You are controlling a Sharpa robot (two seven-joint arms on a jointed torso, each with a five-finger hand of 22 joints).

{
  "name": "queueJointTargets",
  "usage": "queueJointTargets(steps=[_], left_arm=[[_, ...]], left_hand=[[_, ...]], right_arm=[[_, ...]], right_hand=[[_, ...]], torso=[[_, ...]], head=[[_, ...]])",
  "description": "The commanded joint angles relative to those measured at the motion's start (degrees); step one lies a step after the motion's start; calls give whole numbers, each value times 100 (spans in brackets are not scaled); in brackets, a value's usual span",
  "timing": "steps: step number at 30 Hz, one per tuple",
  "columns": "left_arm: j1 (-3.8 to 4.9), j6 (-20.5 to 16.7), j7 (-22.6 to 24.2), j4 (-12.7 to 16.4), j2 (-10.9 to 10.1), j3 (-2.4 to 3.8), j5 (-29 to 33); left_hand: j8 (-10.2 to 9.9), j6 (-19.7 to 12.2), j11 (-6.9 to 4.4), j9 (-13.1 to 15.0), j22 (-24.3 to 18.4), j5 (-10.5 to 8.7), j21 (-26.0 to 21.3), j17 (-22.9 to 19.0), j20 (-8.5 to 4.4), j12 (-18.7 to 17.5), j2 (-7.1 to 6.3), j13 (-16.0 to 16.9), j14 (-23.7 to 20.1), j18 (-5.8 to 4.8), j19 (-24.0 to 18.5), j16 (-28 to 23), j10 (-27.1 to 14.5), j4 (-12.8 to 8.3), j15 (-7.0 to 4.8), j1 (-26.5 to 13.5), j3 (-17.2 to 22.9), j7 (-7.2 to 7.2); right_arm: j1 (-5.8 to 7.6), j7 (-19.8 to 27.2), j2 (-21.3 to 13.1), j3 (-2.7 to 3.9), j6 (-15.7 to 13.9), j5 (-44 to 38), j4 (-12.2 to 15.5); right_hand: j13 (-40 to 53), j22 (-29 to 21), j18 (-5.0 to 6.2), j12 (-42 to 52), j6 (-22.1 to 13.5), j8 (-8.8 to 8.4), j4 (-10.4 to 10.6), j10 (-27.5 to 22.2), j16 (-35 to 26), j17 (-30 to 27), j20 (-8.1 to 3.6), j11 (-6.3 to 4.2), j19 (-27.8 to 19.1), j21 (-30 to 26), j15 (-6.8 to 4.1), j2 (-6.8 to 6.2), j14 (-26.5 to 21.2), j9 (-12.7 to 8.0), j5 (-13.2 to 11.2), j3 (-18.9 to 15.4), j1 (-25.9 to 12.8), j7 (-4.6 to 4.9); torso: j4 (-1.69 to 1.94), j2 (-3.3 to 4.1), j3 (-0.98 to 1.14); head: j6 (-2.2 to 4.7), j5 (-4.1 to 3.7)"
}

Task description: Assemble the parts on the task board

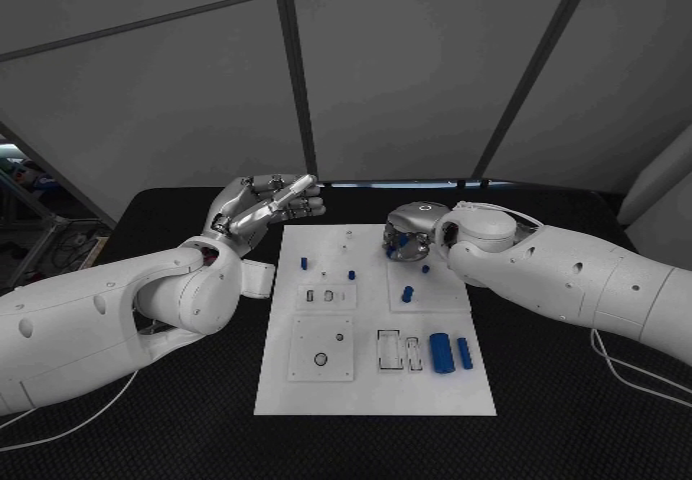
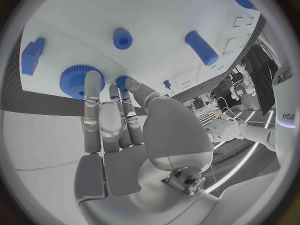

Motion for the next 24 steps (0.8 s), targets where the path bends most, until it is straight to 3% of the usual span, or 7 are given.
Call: queueJointTargets(steps=[1,6,9,12,19,24], left_arm=[[12,56,20,4,8,8,-14],[12,54,15,-5,2,8,-14],[12,53,11,-15,-9,8,-14],[12,55,9,-24,-16,8,-14],[13,60,-2,-62,0,8,-13],[14,64,-6,-81,17,8,-13]], left_hand=[[-22,12,30,-8,-8,28,-29,-10,-1,-22,77,-2,35,0,39,-39,15,-32,13,-2,-11,42],[-25,15,30,-8,-10,28,-31,-11,-2,-26,85,-2,38,0,41,-42,18,-37,13,1,-10,42],[-29,19,30,-7,-14,28,-34,-11,-2,-32,95,-1,43,0,46,-47,22,-46,12,8,-8,42],[-29,19,30,-7,-14,28,-34,-11,-2,-32,95,-1,43,0,46,-47,22,-46,12,8,-8,42],[-29,19,30,-7,-14,28,-34,-11,-2,-32,95,-1,43,0,46,-47,22,-46,12,8,-8,42],[-32,22,29,-7,-16,28,-37,-12,-2,-36,99,-1,45,0,49,-51,26,-54,12,14,-8,41]], right_arm=[[5,61,-18,-4,-254,15,37],[4,52,-105,-2,-528,82,206],[5,-14,-165,0,-714,148,316],[8,-66,-163,2,-861,180,331],[13,-132,41,5,-1082,210,137],[14,-130,244,6,-1137,221,-41]], right_hand=[[24,22,39,52,81,42,-15,126,50,49,-48,-28,-1,50,-65,45,116,25,-23,96,78,-4],[30,46,37,57,139,55,-32,211,92,92,-59,-47,-3,94,-85,48,116,35,-26,175,108,-7],[30,51,37,53,149,57,-34,220,100,99,-61,-49,-5,103,-86,49,116,37,-30,191,113,-7],[25,81,33,35,168,57,-41,226,121,120,-65,-47,-3,135,-88,43,117,40,-22,231,123,-10],[21,98,32,19,181,54,-48,231,145,147,-68,-45,-8,158,-86,14,120,41,-5,255,115,-5],[19,104,31,12,180,50,-46,229,151,151,-68,-43,-11,166,-84,1,120,41,-5,261,106,-3]], torso=[[-9,-8,2],[-9,-11,2],[-9,-17,-14],[-13,-14,-15],[12,11,-4],[15,16,-4]], head=[[-12,6],[-5,18],[11,12],[32,24],[83,22],[81,28]])
